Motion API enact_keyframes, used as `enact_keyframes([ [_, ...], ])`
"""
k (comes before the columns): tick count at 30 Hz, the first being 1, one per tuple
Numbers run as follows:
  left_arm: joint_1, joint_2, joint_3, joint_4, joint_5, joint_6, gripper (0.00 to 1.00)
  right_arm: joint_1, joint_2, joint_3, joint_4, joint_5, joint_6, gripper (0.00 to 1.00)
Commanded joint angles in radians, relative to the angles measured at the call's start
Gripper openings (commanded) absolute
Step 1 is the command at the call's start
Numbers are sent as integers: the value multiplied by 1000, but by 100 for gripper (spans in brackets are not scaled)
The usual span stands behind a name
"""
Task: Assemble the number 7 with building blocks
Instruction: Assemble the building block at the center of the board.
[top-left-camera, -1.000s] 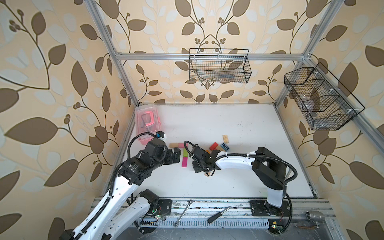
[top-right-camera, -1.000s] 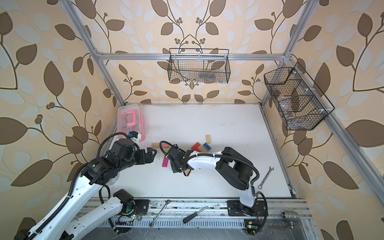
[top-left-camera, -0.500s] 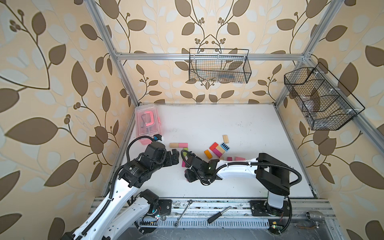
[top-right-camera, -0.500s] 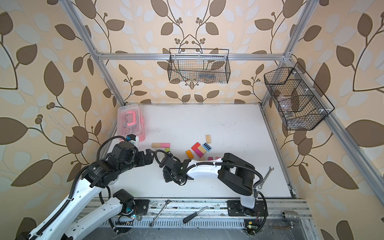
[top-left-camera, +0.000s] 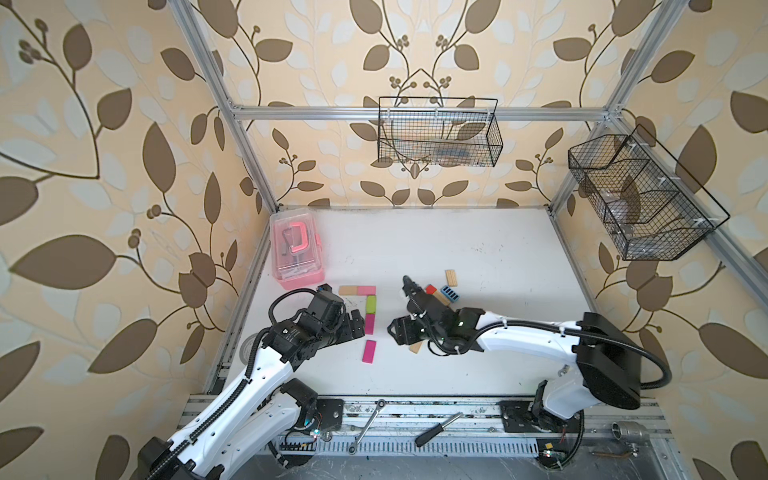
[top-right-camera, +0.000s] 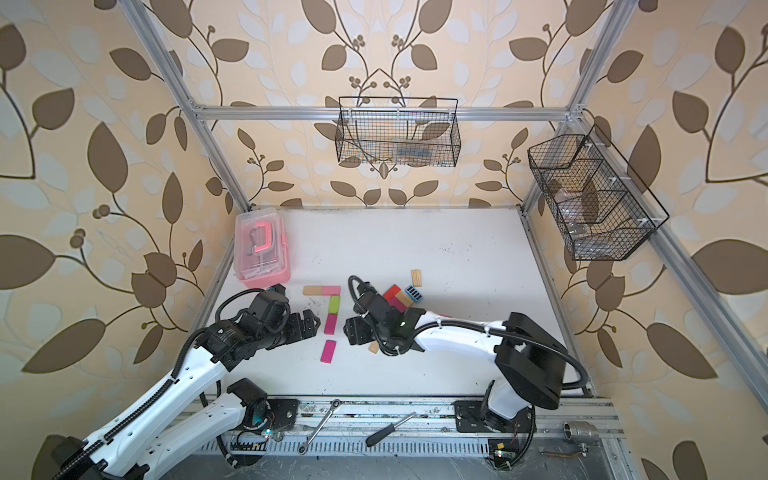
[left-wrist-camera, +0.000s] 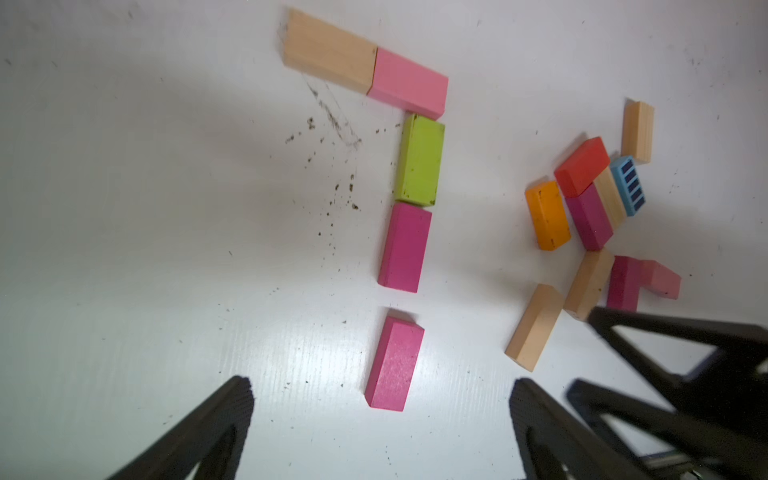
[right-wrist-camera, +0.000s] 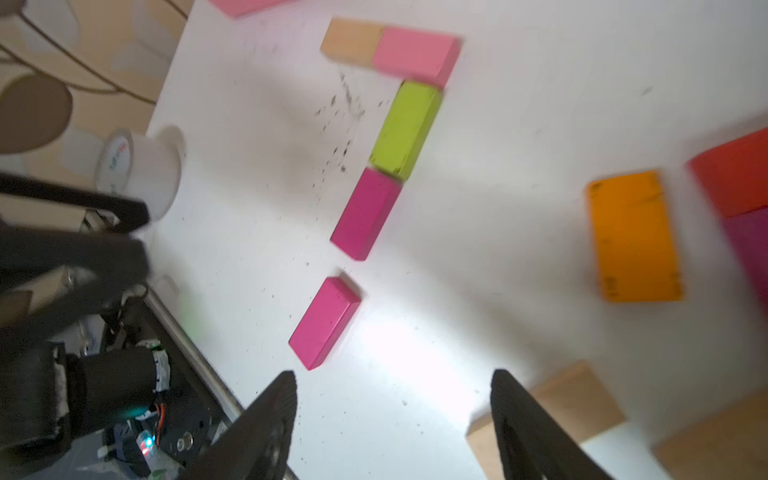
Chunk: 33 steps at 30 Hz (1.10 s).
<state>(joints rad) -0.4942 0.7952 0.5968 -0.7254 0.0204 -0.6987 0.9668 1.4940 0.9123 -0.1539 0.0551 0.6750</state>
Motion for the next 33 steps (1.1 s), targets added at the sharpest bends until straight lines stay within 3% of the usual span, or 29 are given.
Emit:
enact_keyframes([
  [1,-40,60,-44,114,66,-69,99,-75,-91,-39,-53,-23,-134,79],
  [6,-179,173,-70,160,-11,-96,99,-211,-183,-52,-68,-98,-256,81],
  [10,-254,277,-101,220,-27,-62,90,-281,-219,-46,-73,-140,-321,82],
  [16,-361,323,-84,199,-187,-73,82,-343,-246,-52,-67,-202,-378,82],
  [33,-363,427,-73,211,-155,-84,49,-433,-273,-61,-40,-317,-437,83],
])
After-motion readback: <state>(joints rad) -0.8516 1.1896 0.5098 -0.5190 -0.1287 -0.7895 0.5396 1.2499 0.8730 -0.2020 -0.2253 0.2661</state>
